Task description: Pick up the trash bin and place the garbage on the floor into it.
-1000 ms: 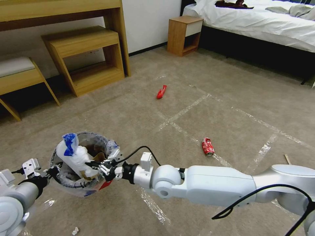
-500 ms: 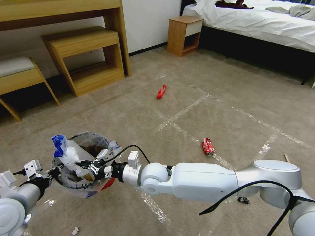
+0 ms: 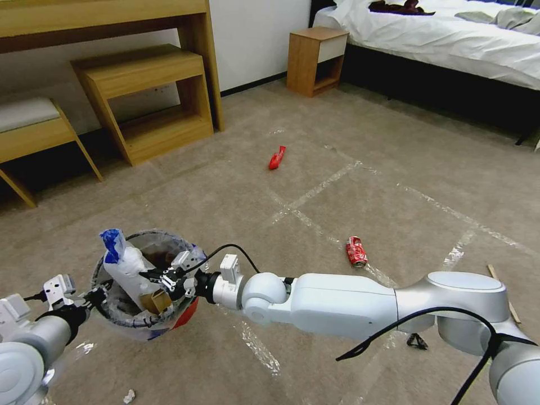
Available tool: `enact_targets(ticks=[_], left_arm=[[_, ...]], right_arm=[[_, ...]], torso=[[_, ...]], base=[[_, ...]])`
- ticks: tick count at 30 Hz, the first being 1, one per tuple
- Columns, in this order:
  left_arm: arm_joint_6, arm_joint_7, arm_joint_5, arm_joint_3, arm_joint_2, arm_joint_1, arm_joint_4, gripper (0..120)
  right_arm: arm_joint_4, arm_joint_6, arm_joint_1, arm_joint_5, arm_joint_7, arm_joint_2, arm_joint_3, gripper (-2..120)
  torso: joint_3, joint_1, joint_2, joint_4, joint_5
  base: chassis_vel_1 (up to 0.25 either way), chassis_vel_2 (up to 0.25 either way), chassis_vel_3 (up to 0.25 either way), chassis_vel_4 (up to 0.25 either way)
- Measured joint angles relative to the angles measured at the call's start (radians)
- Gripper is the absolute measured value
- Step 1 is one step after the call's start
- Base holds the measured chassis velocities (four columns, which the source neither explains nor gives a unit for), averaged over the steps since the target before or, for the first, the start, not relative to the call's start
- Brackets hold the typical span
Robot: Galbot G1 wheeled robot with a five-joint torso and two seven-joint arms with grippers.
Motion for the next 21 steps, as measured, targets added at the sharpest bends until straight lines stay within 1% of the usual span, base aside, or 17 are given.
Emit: enact_targets(ticks=[12,13,14,16,17,18,19,21], left_arm=[[0.0,0.005,-0.001,0.0,0.003,-0.006,0.011,1],[0.0,0.005,-0.001,0.0,0.004,-0.008,0.014,1],[0.0,0.005,-0.001,0.0,0.004,-0.008,0.014,1],[0.0,0.004,-0.001,0.001,0.004,-0.009,0.02,1],[-0.004,-0.006,0.006,-0.002,0.005,-0.011,0.028,1],[-0.004,-0.006,0.006,-0.002,0.005,-0.011,0.028,1],[-0.004,-0.007,0.007,-0.002,0.005,-0.012,0.029,1],[-0.003,-0.006,0.005,0.0,0.006,-0.014,0.034,1]], right_arm=[[0.019,-0.001,0.001,-0.001,-0.007,-0.01,0.007,1],[0.025,-0.002,0.001,0.0,-0.01,-0.014,0.009,12],[0.025,-0.002,0.001,0.0,-0.01,-0.014,0.009,12],[0.032,-0.003,0.001,0.001,-0.011,-0.019,0.012,27],[0.034,-0.004,0.002,0.002,-0.01,-0.027,0.015,32],[0.034,-0.004,0.002,0.002,-0.01,-0.027,0.015,32],[0.039,-0.004,0.002,0.003,-0.01,-0.027,0.015,36],[0.048,-0.005,0.001,0.004,-0.01,-0.033,0.017,47]], torso=[[0.0,0.0,0.0,0.0,0.0],[0.0,0.0,0.0,0.0,0.0001],[0.0,0.0,0.0,0.0,0.0001],[0.0,0.0,0.0,0.0,0.0],[0.0,0.0,0.0,0.0,0.0001],[0.0,0.0,0.0,0.0,0.0001],[0.0,0.0,0.0,0.0001,0.0004],[0.0,0.0,0.0,-0.0001,-0.0002]], base=[[0.0,0.0,0.0,0.0],[0.0,0.0,0.0,0.0],[0.0,0.0,0.0,0.0],[0.0,0.0,0.0,0.0],[0.0,0.0,0.0,0.0],[0.0,0.0,0.0,0.0],[0.0,0.0,0.0,0.0],[0.0,0.0,0.0,0.0]])
